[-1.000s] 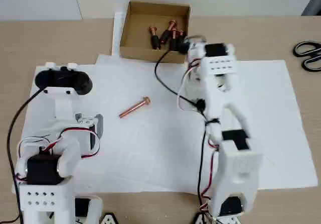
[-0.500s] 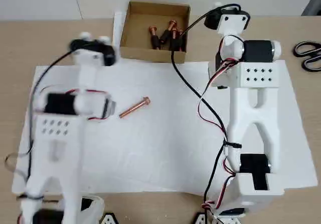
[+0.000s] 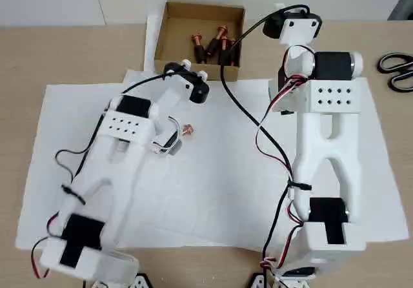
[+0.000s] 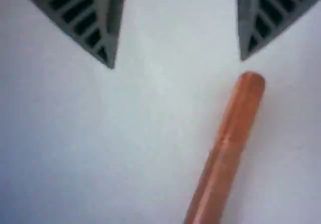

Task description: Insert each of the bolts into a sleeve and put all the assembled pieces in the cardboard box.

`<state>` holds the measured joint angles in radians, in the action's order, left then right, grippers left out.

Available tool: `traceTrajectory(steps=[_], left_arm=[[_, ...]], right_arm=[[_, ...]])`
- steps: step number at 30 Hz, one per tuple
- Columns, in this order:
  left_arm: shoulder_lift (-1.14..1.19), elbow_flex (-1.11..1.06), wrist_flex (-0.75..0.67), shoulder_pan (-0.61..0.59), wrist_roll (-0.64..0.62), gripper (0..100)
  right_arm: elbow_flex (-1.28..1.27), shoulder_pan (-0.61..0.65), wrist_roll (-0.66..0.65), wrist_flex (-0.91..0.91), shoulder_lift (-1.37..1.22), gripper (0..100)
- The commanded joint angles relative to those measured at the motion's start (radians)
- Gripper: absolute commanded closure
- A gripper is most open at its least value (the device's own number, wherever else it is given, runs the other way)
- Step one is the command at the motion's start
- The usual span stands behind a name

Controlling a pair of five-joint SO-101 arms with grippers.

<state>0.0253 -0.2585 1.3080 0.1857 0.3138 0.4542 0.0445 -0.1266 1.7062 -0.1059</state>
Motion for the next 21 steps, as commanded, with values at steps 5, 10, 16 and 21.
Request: traceTrajectory(steps=[5,10,16,21], left_arm=[[0.117,0.168,-0.043,0.037,0.012,85],[0.219,0.257,-0.038,0.066,0.012,85],[0.358,0.349,-0.032,0.068,0.012,85],[0.384,0.364,-0.032,0.058,0.012,85]], right_arm=[[0.006,-0.064,-0.009,0.015,0.058,99.3],[0.006,-0.081,-0.011,0.013,0.056,99.3],[0.006,-0.079,-0.011,0.012,0.058,99.3],[0.006,-0.079,-0.035,0.010,0.054,99.3]])
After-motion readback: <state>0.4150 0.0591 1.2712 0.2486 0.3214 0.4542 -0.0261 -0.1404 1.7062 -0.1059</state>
